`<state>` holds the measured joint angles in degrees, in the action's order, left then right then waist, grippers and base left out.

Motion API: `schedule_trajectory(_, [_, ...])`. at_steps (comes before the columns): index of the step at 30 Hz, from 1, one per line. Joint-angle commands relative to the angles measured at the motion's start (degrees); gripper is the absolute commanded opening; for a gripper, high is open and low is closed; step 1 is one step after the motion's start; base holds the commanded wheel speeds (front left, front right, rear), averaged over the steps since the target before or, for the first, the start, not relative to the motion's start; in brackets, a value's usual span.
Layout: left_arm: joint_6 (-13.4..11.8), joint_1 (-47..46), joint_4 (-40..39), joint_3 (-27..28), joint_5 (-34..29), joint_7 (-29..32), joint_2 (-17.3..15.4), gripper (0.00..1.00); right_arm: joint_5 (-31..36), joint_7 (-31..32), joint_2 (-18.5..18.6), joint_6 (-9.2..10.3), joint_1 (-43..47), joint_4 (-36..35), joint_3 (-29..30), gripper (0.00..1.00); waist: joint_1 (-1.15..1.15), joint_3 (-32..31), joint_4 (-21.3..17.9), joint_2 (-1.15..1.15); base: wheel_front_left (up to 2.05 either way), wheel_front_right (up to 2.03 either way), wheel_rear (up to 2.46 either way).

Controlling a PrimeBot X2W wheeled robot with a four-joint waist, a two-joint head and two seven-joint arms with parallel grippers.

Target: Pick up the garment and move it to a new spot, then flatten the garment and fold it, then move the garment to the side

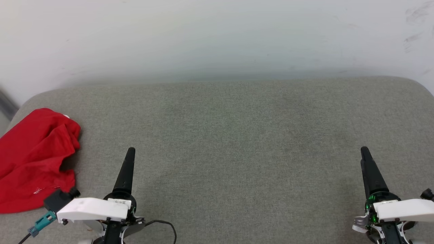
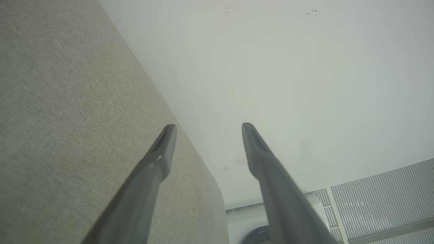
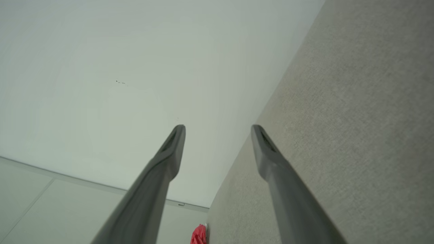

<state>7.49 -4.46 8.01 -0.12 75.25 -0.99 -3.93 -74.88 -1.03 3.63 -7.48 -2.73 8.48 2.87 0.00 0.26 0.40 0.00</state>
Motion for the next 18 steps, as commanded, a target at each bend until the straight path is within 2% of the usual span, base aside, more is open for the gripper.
schedule_trajectory(1, [0.00, -1.56, -1.38, -0.05, -1.54, -0.43, -0.17, 1.00, 1.48, -0.43, 0.27, -0.01, -0.48, -1.30, -0.06, 1.00, 0.00, 0.00, -0.01, 0.00, 0.00, 0.00, 0.00])
schedule_trajectory(18, [0.00, 0.14, -4.10, -0.08, -23.82, -3.90, 0.28, 1.00, 26.46, -1.47, -0.50, -0.02, 0.14, -5.29, 0.08, 1.00, 0.00, -0.19, 0.01, 0.00, 0.00, 0.00, 0.00])
